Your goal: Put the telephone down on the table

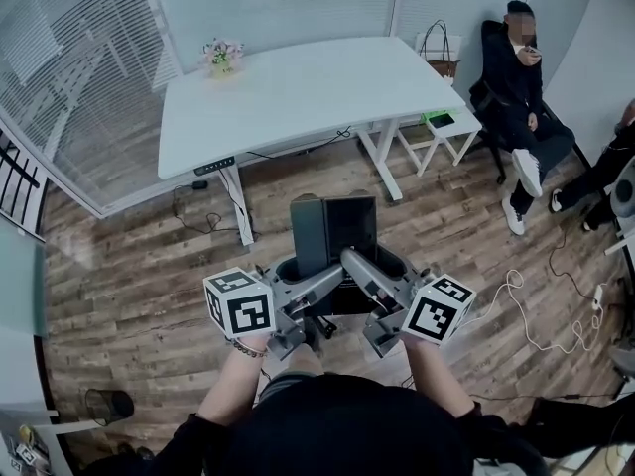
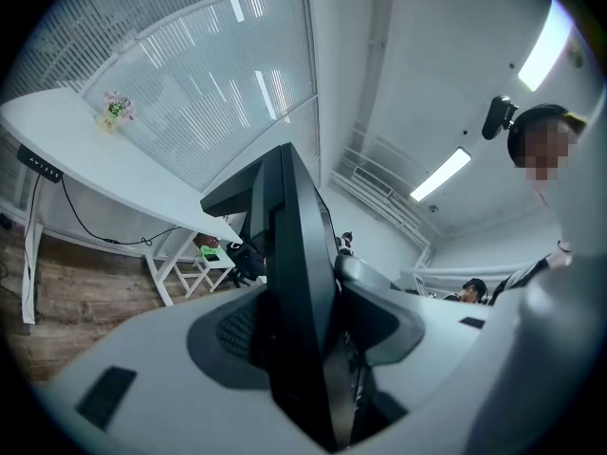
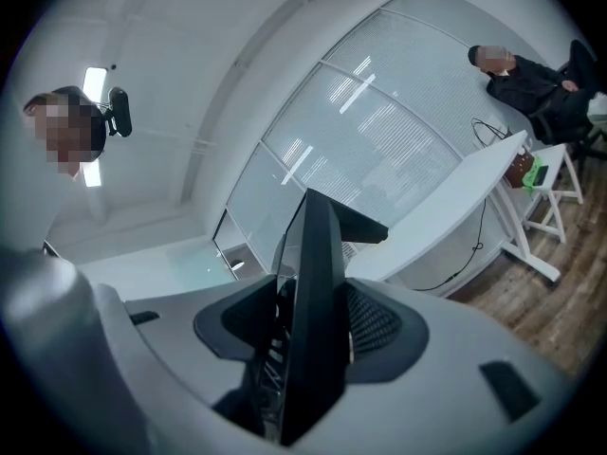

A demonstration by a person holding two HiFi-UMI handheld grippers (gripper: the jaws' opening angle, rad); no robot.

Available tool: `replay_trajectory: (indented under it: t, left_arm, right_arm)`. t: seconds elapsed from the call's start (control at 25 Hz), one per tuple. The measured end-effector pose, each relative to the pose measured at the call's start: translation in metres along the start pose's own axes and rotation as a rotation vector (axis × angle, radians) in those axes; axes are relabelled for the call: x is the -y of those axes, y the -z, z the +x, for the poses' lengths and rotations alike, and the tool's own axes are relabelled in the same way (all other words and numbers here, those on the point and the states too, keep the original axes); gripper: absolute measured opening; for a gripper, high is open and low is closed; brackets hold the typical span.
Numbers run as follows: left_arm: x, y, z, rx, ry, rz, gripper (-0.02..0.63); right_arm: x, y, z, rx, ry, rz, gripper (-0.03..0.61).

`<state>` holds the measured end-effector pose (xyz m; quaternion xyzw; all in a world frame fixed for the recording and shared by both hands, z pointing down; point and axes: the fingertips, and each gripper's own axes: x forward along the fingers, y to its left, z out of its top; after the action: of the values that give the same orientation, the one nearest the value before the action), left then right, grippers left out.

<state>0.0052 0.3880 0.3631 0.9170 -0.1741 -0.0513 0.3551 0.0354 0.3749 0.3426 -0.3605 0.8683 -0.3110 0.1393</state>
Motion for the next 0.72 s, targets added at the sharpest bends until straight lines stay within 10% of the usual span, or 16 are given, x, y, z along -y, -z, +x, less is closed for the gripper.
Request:
replay_trajectory:
  t: [0.72]
  left_arm:
    - [-0.078, -0.08, 0.03, -0.012, 0.014, 0.01, 0.247]
  right_arm:
    - [0.053, -0.049, 0.089, 0.021, 0.017, 0.001, 0.212]
